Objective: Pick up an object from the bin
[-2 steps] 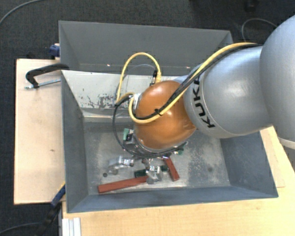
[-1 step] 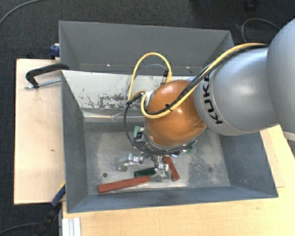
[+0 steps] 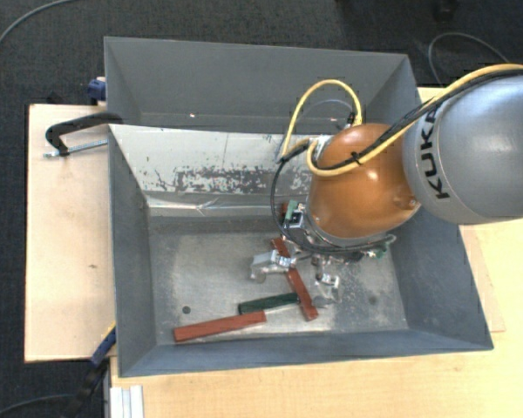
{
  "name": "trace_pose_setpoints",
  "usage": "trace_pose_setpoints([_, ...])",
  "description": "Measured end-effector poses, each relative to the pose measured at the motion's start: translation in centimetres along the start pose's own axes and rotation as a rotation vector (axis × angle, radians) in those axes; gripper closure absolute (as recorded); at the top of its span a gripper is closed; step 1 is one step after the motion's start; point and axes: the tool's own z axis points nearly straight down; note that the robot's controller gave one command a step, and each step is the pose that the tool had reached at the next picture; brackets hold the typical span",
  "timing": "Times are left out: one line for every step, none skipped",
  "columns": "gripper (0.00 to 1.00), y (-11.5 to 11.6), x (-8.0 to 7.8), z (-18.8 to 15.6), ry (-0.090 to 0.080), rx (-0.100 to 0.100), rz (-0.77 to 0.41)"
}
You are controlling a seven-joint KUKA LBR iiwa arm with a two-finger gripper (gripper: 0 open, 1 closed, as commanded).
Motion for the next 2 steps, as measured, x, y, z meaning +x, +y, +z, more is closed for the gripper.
trace_pose_setpoints([0.00, 3.48, -1.34, 3.28, 0.003, -0.010, -0.011])
trace_pose_setpoints([1.00, 2.93, -1.45, 2.90, -0.006, 0.004, -0.006])
